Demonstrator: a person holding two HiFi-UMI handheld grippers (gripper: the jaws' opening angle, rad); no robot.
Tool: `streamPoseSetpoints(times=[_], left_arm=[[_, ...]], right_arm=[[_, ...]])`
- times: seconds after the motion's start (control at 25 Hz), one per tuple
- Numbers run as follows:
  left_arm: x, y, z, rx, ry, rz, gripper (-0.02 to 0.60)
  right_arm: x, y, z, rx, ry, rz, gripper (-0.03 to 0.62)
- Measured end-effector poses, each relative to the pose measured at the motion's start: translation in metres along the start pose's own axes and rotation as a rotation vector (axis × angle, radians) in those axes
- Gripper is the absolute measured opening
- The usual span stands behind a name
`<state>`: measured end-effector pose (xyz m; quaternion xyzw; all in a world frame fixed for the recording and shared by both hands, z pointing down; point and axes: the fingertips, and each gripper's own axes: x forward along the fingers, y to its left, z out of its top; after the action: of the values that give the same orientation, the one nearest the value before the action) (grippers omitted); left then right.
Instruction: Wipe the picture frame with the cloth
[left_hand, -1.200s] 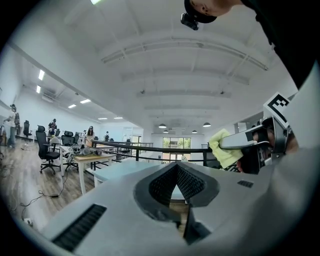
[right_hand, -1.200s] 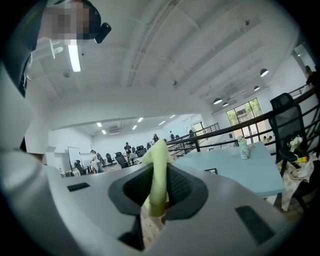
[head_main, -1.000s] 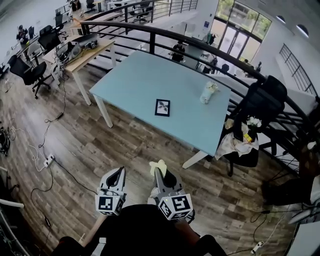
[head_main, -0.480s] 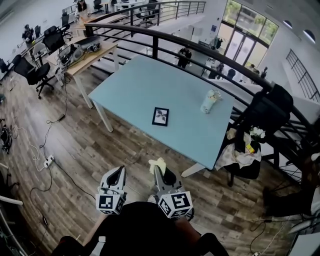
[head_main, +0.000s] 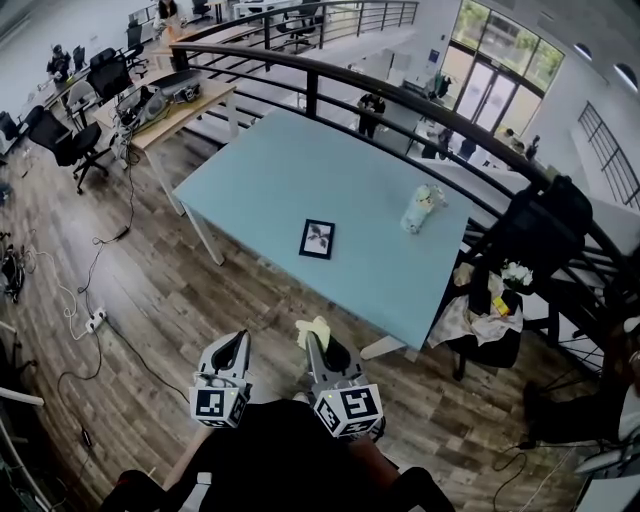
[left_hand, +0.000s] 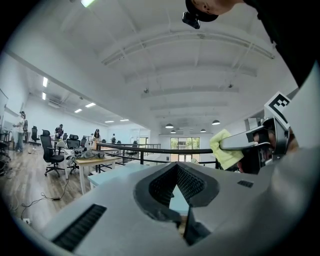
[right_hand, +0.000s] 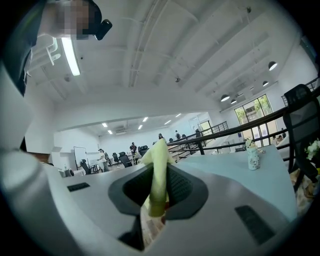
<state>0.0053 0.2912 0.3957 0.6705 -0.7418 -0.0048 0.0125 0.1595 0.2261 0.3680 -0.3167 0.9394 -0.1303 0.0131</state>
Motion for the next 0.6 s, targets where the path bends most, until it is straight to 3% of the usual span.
streamPoseSetpoints(times=[0.4, 0.6], left_arm=[[0.026, 0.001, -0.009, -0.012, 0.02, -0.005, -0.003], [0.052, -0.004, -0.007, 0.0, 0.027, -0.049, -0.003]], right_arm=[[0.011, -0.022, 0.004, -0.007, -0.003, -0.022, 0.058], [0.019, -0.041, 0.005, 0.007, -0.006, -0.07, 0.058]])
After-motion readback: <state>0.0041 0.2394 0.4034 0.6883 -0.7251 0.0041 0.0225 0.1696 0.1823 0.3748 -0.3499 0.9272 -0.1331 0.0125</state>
